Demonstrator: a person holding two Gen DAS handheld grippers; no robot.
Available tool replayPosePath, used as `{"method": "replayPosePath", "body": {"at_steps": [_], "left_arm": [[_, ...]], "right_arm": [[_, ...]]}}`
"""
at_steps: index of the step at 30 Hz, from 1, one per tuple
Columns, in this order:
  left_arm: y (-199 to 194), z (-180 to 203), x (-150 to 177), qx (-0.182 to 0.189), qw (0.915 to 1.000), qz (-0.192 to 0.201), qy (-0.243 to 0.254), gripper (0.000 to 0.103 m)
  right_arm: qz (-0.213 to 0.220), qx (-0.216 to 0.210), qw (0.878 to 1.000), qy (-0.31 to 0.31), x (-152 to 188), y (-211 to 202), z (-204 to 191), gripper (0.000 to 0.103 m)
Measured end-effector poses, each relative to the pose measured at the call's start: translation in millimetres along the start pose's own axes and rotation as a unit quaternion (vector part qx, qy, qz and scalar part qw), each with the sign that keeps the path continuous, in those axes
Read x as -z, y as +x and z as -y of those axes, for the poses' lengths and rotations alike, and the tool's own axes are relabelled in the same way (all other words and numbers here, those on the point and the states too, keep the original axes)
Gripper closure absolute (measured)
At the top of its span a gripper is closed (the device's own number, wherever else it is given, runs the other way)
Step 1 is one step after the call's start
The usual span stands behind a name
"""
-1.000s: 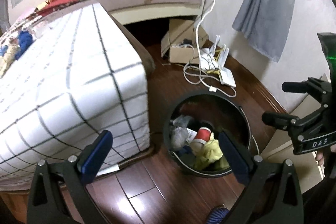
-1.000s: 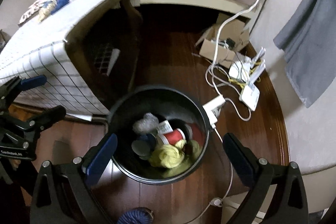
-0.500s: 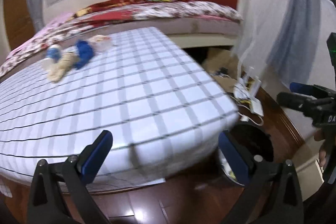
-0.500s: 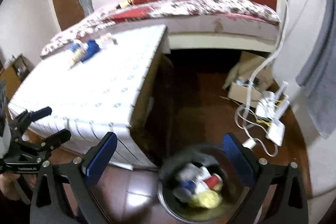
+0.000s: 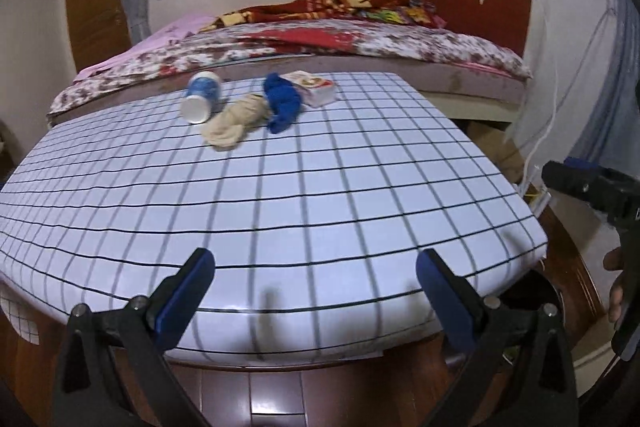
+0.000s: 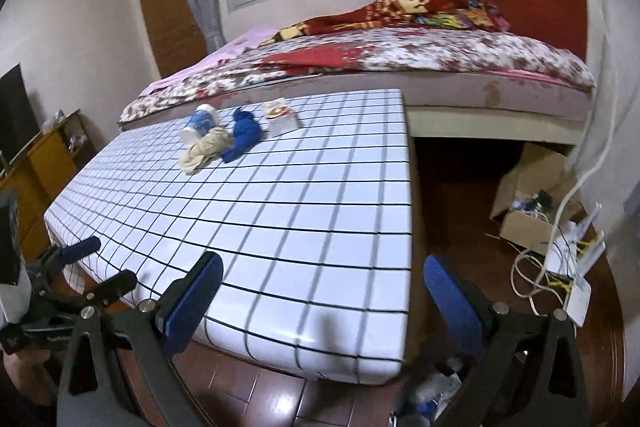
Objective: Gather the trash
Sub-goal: 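Move both open tools back from the bin to the table, then grasp the beige cloth with the left tool while the right tool grasps the blue sock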
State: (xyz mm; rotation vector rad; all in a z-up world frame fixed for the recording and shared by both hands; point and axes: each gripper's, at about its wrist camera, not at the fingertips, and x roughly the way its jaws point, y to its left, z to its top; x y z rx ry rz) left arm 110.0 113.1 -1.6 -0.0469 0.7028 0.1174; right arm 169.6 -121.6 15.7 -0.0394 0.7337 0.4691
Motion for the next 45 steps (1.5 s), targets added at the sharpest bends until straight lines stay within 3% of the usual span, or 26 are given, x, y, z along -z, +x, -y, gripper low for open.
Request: {"method": "replayPosePath", "body": {"at_steps": [10,22,28,31,37,39,41,45], "left_arm": [[1,-30,-8,-0.029,0.9996,0.005,-0.006,0.002],[7,-78,-46,-0.045,0.9982,0.015,-0.036,0.002],[38,-100,-64,-0.037,0.9982,0.004,-0.046,0.010],[62,-102,-71,-0.025,0.9988,-0.012,-0.041,0.020],[107,-100,-85,-0.022,0.9991,-0.020,-0.029,0.021],[121,-102,-91,-0.010,0.9993,-0.022,-0.029,0.029],[138,-103,-100,-0.002,0.9992,-0.032,-0.026,0.036],[159,-106,-115,-0.002,0.9993,-0.029,-0.022,0.036]], "right_arm": [[-0.002,-0.004,0.999,-0.050,-2,12,-28,0.001],[-0.008,-0.031,0.998,-0.047,-15,26,-39,0.001],[0.013,0.011,0.998,-0.056,-29,38,-40,0.001],[-0.013,0.022,0.998,-0.051,-42,57,-39,0.001],[-0.028,0.017,0.998,-0.046,-70,93,-39,0.001],[-0.033,0.014,0.998,-0.049,-77,109,-41,0.005],[-0.040,0.012,0.998,-0.052,-83,124,-42,0.023],[-0.060,0.001,0.996,-0.061,-91,158,-44,0.029]]}}
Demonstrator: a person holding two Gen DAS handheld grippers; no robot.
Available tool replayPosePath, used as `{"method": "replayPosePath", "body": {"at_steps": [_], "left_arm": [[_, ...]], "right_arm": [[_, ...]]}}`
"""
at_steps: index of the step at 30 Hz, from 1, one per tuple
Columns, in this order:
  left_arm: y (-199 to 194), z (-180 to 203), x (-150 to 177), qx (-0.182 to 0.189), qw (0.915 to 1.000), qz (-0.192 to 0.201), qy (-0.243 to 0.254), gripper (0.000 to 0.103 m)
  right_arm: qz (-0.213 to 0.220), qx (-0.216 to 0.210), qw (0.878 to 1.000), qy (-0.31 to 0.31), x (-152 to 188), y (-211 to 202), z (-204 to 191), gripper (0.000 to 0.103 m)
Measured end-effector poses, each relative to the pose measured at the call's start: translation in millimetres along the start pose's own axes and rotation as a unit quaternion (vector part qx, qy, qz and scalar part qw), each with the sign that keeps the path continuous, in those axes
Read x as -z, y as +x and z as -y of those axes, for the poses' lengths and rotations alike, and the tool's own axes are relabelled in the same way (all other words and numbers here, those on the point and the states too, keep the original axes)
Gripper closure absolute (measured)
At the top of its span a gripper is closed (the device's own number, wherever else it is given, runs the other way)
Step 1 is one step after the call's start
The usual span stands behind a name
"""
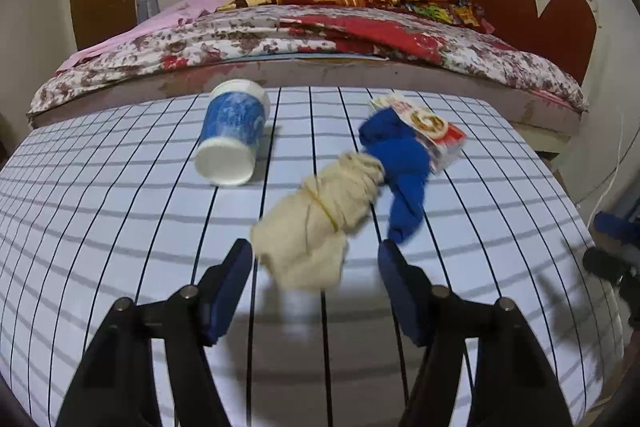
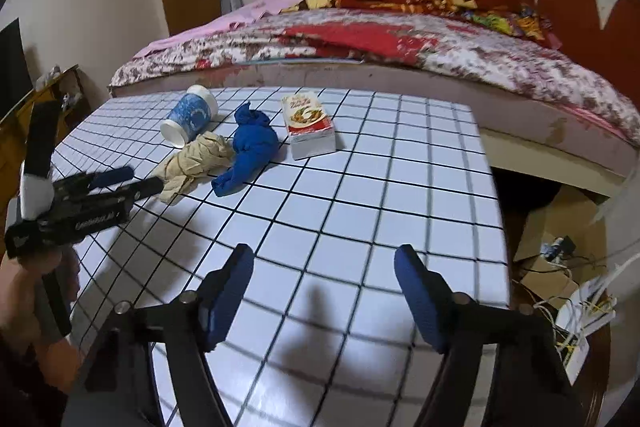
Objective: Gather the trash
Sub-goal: 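Grasp the beige cloth with the left tool while the right tool grasps the blue sock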
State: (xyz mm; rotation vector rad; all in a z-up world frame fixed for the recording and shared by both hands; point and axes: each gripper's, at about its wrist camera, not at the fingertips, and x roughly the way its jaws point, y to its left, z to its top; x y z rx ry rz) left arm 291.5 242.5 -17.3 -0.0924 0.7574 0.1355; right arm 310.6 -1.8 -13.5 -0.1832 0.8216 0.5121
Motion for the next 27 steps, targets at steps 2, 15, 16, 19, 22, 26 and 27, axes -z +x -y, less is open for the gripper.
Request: {"method": "replayPosePath", "body": {"at_steps": [2,15,16,19,22,26,27], "left_arm": [[11,0,-6,0.001,1.0000,-0.002,0.005,0.036],[44,-14,-14,0.038,0.9977,-0.039,-0.039,0.079],[40,-18,-13,0.038,0.9976,-0.035,-0.045,0.080],[29,-26,-12,0.029,0.9984,-0.021,-0.044,0.080],[23,-34,-9,0.021,0.9985,-0.017,-0.048,0.080],[23,-43,-6,0.022,0.9977,-0.020,-0.061,0.080],[23,-43,-6,0.024,0.9976,-0.020,-0.062,0.080]], "right_arm": [[-0.006,-0.003,1.000,-0.004,-3,11,0,0.029],[-0.020,-0.043,0.999,-0.012,-41,71,-16,0.037],[-0.018,-0.049,0.999,-0.012,-46,75,-20,0.039],[-0.012,-0.062,0.998,-0.008,-58,82,-33,0.039],[-0.015,-0.075,0.997,-0.002,-67,93,-46,0.040],[-0.016,-0.063,0.998,-0.006,-81,110,-63,0.043],[-0.018,-0.061,0.998,-0.004,-84,115,-66,0.044]]}}
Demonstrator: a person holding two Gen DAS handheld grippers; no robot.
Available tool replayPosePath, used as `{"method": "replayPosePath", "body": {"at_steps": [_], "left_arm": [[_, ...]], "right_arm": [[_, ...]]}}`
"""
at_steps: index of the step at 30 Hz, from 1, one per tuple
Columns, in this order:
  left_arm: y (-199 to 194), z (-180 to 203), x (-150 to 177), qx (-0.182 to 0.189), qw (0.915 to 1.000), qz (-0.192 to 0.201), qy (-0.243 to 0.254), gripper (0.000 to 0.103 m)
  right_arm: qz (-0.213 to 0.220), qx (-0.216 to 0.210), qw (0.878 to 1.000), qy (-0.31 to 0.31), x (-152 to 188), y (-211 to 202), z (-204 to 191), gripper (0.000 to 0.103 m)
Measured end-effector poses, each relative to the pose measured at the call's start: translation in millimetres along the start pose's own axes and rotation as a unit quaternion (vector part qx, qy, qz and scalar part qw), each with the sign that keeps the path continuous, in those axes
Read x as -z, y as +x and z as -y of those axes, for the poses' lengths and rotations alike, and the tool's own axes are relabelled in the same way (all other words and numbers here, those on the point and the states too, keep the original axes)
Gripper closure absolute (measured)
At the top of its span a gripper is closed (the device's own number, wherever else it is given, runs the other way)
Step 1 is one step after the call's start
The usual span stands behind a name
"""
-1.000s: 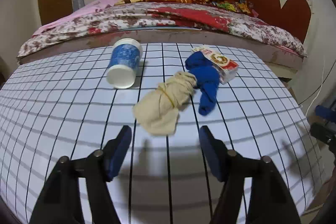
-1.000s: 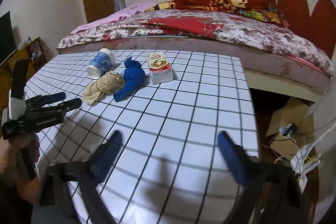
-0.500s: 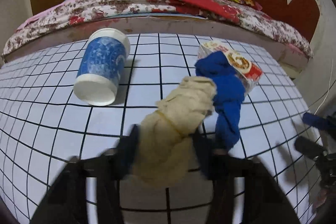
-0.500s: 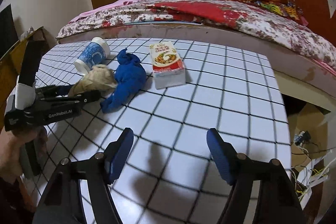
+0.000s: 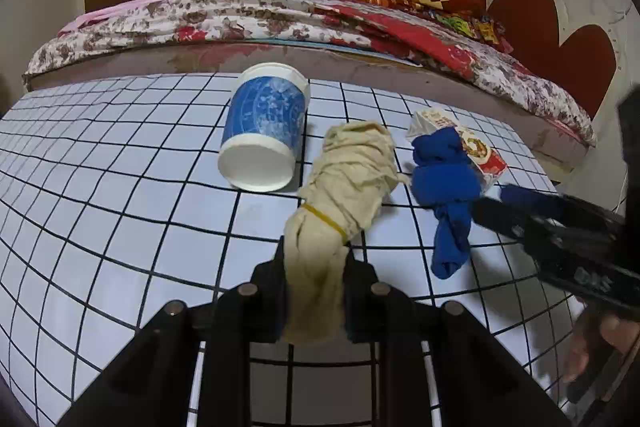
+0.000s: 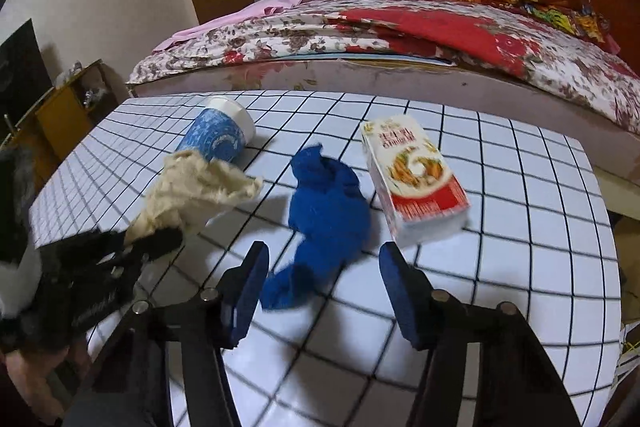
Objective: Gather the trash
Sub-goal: 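Grasp the beige cloth with the left tool while the right tool grasps the blue sock, then carry beige cloth and blue sock over the bin and open both tools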
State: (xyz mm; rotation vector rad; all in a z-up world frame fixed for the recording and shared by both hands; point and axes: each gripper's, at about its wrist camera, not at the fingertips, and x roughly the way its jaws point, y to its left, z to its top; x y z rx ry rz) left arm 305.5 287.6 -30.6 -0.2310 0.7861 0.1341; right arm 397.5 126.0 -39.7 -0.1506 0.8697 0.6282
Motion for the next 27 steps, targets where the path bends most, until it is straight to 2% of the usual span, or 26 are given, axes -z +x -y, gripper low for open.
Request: {"method": "replayPosePath", "body": {"at_steps": [7,9,14,27], "left_arm": [[1,-3,-2,0.008,0.9999,0.000,-0.010,0.080],[3,-4,0,0.005,0.9999,-0.002,-0.010,0.080],[6,-5,5,0.003,0.9999,-0.006,-0.010,0.080],[-10,17,16,0.021,0.9997,0.004,0.008,0.080]], "right_arm": [[-0.025,0.023,0.999,-0.009,-10,29,-5,0.046],[-0.026,0.027,0.999,-0.010,-10,31,-5,0.060],[-0.024,0.016,0.999,-0.023,-6,24,-7,0.073],[0.032,0.039,0.998,-0.027,14,-38,-9,0.076]]}}
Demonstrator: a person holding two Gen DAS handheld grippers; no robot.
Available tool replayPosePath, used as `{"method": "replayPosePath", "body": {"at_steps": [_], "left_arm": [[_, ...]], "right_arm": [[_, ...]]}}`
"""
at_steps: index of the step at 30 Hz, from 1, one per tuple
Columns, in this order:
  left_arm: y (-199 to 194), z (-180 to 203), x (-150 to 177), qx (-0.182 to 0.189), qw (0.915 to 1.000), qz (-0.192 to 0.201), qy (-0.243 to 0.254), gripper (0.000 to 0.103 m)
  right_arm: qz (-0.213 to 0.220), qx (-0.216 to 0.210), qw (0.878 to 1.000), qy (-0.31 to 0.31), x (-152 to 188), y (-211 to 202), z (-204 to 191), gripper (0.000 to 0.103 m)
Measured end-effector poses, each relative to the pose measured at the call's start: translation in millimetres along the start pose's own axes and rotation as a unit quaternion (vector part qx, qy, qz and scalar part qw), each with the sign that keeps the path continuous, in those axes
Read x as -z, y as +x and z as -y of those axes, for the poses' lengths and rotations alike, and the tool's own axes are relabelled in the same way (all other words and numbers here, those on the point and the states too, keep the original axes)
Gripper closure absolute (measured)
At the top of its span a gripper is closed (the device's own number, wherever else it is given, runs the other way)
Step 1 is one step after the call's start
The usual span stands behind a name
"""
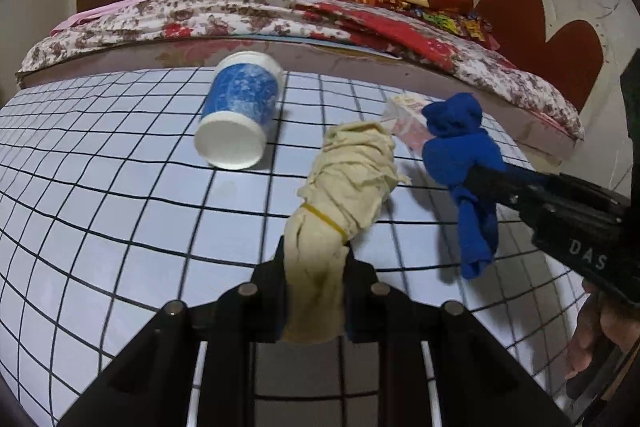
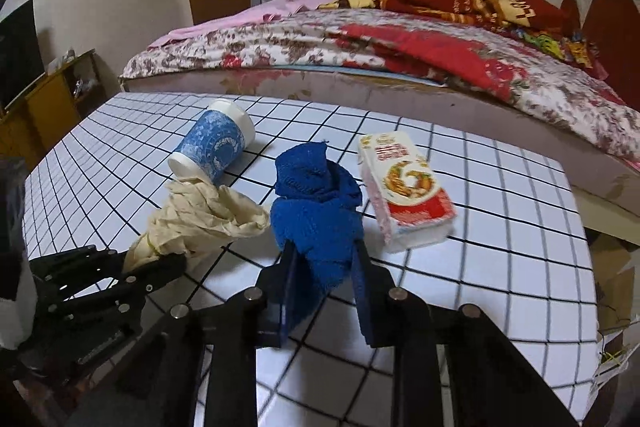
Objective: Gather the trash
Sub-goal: 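Carry beige cloth and blue sock over the bin and open both tools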
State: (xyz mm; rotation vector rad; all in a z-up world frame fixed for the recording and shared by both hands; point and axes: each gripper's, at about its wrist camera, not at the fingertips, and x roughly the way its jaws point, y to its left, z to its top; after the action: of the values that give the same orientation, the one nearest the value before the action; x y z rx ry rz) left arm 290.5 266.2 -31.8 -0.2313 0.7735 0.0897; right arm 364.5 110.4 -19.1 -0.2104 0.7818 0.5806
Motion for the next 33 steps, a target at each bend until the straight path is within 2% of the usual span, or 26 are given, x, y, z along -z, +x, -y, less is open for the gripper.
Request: {"method": "replayPosePath", "body": {"at_steps": [7,12,17,25,33], "left_arm": [[-29,33,3,0.026,0.9987,0.024,0.036,0.080],[-53,63,17,0.041,0.9960,0.034,0.072,0.080],[-79,92,35,0.049,0.9920,0.049,0.105,0.080],[-111,137,69,0.082,0.9896,0.052,0.106,0.080],[-141,198,85,0.118,0.9804,0.065,0.144,0.080]], "right_arm": [[0.031,0.022,0.999,0.021,17,-64,23,0.076],[0.044,0.037,0.997,0.044,38,-114,42,0.076],[0.056,0.056,0.995,0.054,69,-171,60,0.076],[0.075,0.088,0.991,0.072,126,-258,90,0.076],[0.095,0.122,0.981,0.120,183,-315,129,0.076]]}}
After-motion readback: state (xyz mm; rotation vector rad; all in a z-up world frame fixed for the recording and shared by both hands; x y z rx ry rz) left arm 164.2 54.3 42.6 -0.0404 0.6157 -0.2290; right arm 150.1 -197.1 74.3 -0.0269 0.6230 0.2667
